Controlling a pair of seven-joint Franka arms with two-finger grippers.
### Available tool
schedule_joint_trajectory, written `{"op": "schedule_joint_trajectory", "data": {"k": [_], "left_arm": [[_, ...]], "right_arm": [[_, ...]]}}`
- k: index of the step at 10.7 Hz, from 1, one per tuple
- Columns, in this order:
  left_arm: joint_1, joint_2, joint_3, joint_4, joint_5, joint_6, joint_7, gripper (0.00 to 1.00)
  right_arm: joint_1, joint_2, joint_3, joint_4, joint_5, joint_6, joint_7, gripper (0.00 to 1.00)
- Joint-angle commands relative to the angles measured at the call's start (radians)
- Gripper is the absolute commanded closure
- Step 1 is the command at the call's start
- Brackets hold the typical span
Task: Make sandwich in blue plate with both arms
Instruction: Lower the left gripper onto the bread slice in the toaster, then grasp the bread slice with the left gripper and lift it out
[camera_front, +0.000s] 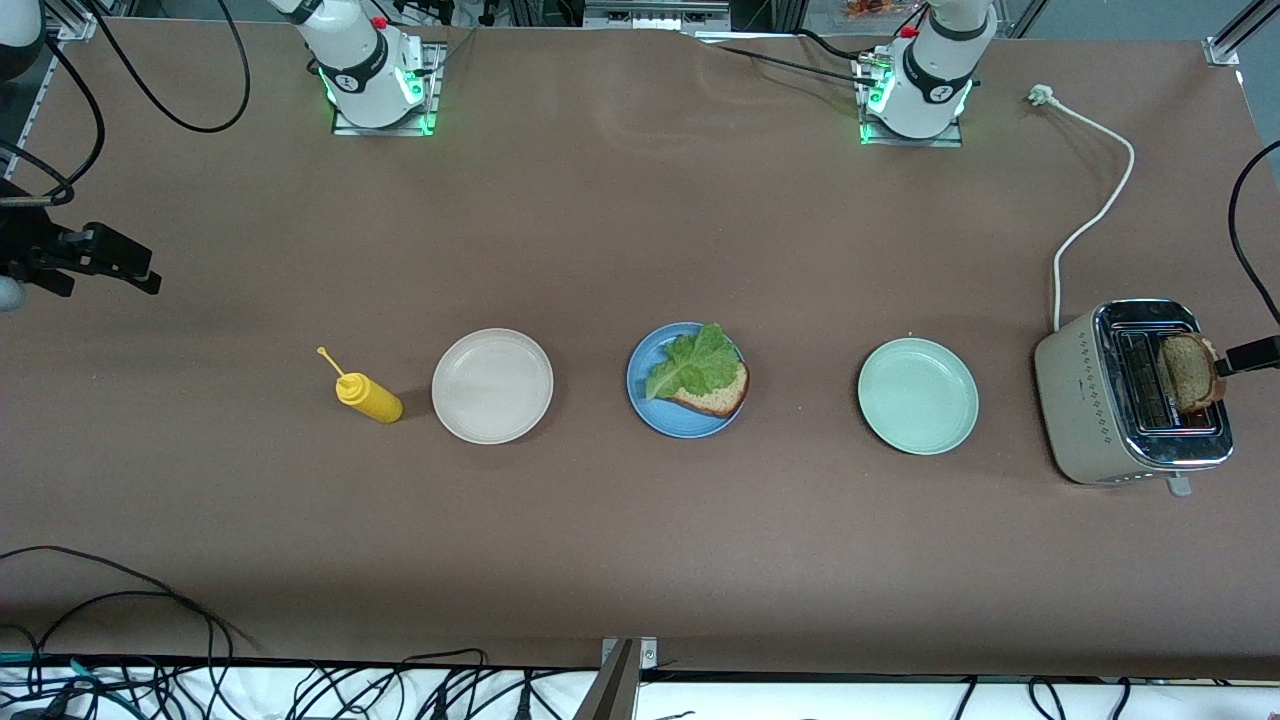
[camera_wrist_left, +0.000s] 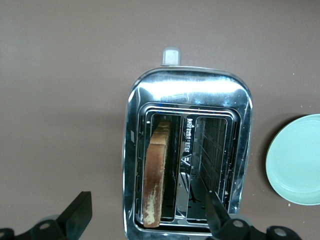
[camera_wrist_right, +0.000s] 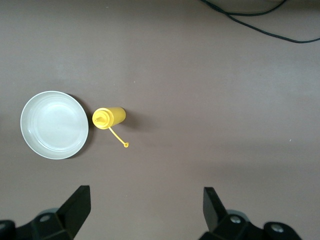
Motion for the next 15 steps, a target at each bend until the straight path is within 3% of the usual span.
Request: {"op": "schedule_joint_trajectory", "data": {"k": [1,3,4,5,6,7,15], "left_arm": [[0.015,0.053,-0.012,0.012,-0.025,0.04,0.02,0.0],[0.015,0.065,-0.012,-0.019,-0.025,0.04,0.02,0.02],[0.018,0.064,-0.012,-0.039,-0.025,0.038,0.02,0.16],[0.018,0.064,-0.012,-0.063,-0.025,0.038,0.02,0.41],[0.018,0.064,-0.012,-0.069,-0.023,0.038,0.022,0.79],[0.018,0.064,-0.012,-0.071,-0.02,0.034,0.023,1.0],[0.018,-0.003,-0.007,-0.05,-0.011,-0.011,0.088,1.0]], "right_arm": [[-0.006,0.009,0.002,0.024,0.001,-0.009,-0.005,0.0],[-0.006,0.009,0.002,0.024,0.001,-0.008,-0.005,0.0],[-0.006,0.009,0.002,0.024,0.001,-0.008,-0.005,0.0],[-0.006,0.009,0.002,0.024,0.001,-0.009,-0.005,0.0],[-0.006,0.009,0.002,0.024,0.001,-0.008,-0.005,0.0],[-0.006,0.009,0.002,0.024,0.001,-0.009,-0.005,0.0],[-0.006,0.009,0.002,0.024,0.001,-0.008,-0.005,0.0]]}}
